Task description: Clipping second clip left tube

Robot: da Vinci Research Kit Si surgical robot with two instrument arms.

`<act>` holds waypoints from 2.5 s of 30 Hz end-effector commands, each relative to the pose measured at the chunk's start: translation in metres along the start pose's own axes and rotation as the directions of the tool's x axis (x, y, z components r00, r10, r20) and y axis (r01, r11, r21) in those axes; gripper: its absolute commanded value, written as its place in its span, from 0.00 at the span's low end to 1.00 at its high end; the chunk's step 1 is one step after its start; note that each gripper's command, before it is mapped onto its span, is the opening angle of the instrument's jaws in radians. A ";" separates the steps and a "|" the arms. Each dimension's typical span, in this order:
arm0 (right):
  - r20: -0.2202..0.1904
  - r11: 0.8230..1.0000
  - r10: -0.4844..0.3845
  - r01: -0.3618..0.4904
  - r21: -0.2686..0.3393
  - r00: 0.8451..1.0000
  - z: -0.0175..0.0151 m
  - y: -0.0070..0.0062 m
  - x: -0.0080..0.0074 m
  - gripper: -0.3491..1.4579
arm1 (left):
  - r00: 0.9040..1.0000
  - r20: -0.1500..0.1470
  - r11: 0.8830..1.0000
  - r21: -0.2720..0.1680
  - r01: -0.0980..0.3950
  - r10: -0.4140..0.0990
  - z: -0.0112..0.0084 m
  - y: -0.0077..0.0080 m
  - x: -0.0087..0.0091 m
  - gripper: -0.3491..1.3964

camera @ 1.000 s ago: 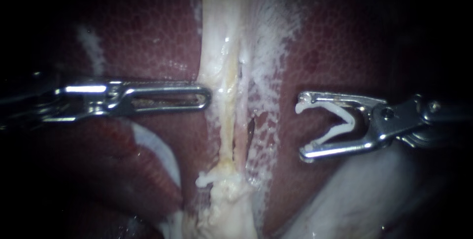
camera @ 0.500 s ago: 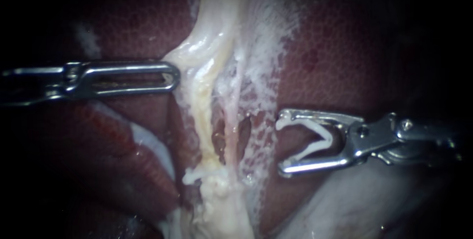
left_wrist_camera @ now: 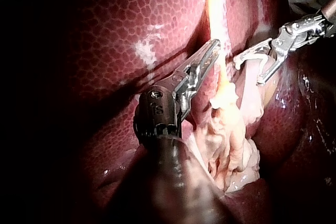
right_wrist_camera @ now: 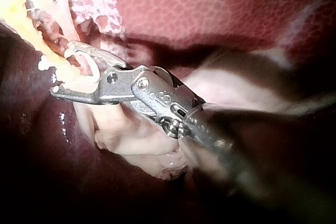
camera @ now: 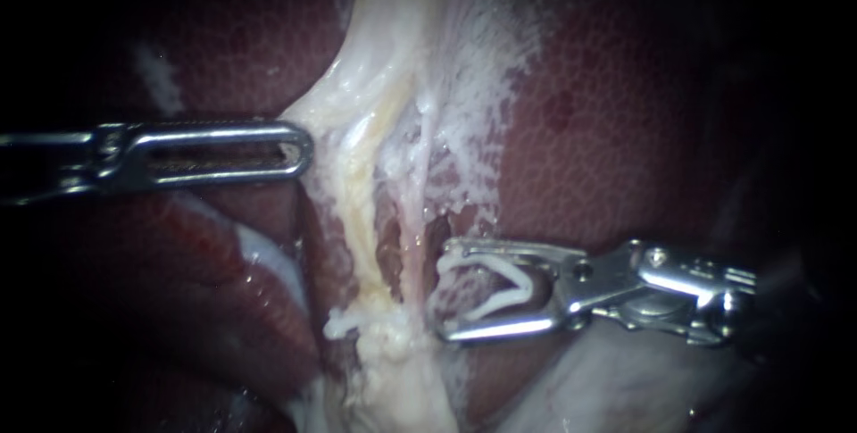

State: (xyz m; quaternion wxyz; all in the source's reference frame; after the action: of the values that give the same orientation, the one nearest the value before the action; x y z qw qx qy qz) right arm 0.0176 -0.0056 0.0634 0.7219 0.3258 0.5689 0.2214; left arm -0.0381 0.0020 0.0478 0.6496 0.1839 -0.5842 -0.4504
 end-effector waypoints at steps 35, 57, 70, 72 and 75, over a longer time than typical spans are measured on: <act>0.028 0.996 0.021 -0.023 0.081 0.999 0.0076 0.0013 0.0001 0.49 | 1.000 0.001 1.000 -0.001 -0.003 0.003 0.0001 -0.0007 0.0003 0.00; 0.082 0.993 0.089 -0.095 0.074 0.993 0.0093 0.0020 0.0005 0.39 | 1.000 0.002 1.000 -0.003 -0.005 0.005 0.0003 -0.0007 0.0007 0.00; 0.125 0.993 0.113 -0.118 0.028 0.986 0.0083 0.0026 0.0002 0.00 | 1.000 0.002 1.000 -0.003 -0.006 0.006 0.0004 -0.0006 0.0008 0.00; 0.125 0.993 0.113 -0.118 0.028 0.986 0.0082 0.0026 0.0001 0.00 | 1.000 0.002 1.000 -0.003 -0.006 0.006 0.0004 -0.0006 0.0008 0.00; 0.125 0.993 0.113 -0.117 0.028 0.986 0.0082 0.0026 0.0001 0.00 | 1.000 0.002 1.000 -0.002 -0.006 0.006 0.0004 -0.0006 0.0009 0.00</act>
State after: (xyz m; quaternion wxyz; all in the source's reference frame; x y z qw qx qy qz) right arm 0.0257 -0.0055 0.0664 0.7358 0.3840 0.5071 0.2324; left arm -0.0387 0.0011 0.0480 0.6508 0.1808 -0.5848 -0.4492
